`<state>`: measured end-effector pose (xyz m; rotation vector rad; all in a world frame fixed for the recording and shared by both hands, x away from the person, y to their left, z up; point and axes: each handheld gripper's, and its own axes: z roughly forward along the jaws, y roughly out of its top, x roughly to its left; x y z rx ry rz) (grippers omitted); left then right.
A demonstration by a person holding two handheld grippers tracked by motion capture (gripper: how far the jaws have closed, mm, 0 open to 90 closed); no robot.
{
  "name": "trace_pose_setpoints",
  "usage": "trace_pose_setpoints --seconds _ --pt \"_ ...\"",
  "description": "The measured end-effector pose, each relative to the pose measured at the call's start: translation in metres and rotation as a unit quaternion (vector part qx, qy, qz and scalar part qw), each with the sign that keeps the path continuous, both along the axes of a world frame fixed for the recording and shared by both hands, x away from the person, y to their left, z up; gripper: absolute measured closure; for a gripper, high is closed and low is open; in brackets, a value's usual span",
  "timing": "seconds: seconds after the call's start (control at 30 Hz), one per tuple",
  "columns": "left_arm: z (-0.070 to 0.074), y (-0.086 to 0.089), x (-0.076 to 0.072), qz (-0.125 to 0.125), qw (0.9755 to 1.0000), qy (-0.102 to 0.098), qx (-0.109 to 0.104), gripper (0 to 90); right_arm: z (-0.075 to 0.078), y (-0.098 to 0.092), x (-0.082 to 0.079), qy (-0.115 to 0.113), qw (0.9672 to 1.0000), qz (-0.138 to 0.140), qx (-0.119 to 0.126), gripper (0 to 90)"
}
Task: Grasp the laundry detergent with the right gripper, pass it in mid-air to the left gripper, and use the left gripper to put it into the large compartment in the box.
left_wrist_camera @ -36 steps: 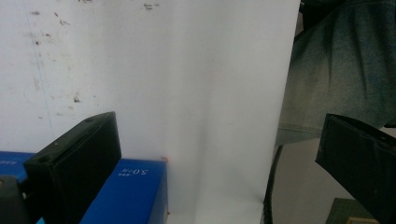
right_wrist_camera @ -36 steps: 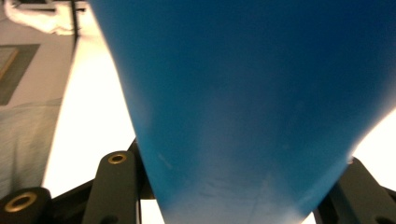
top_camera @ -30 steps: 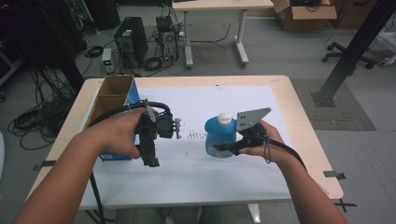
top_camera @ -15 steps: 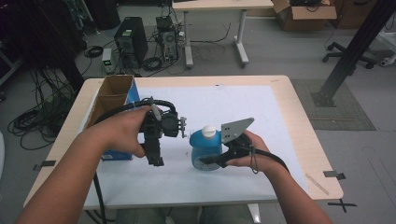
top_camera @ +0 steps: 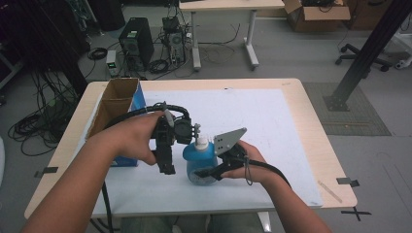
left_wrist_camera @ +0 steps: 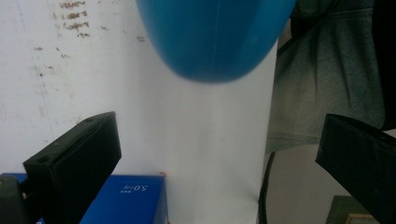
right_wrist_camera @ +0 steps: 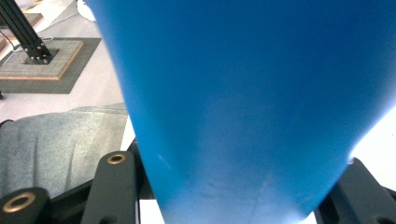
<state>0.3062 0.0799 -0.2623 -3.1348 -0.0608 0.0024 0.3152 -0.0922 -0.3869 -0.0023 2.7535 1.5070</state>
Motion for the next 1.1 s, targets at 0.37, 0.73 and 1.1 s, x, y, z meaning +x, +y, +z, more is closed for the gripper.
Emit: trace_pose_setpoints --seconds 0.37,0.73,1.1 --pt "-0.001 -0.008 -0.003 -0.007 1.0000 0.003 -0.001 0.2 -0.004 0.019 -0.001 0.003 1.0000 0.005 0.000 45.6" --pt "-0.003 -0.013 -0.003 -0.009 0.9999 0.007 -0.005 0.2 -0.003 0.032 -0.002 0.000 1.0000 0.006 0.005 45.5" --pt "-0.006 -0.015 -0.003 -0.007 0.9999 0.005 -0.009 0.2 -0.004 0.041 -0.005 -0.004 0.9999 0.011 0.004 45.4"
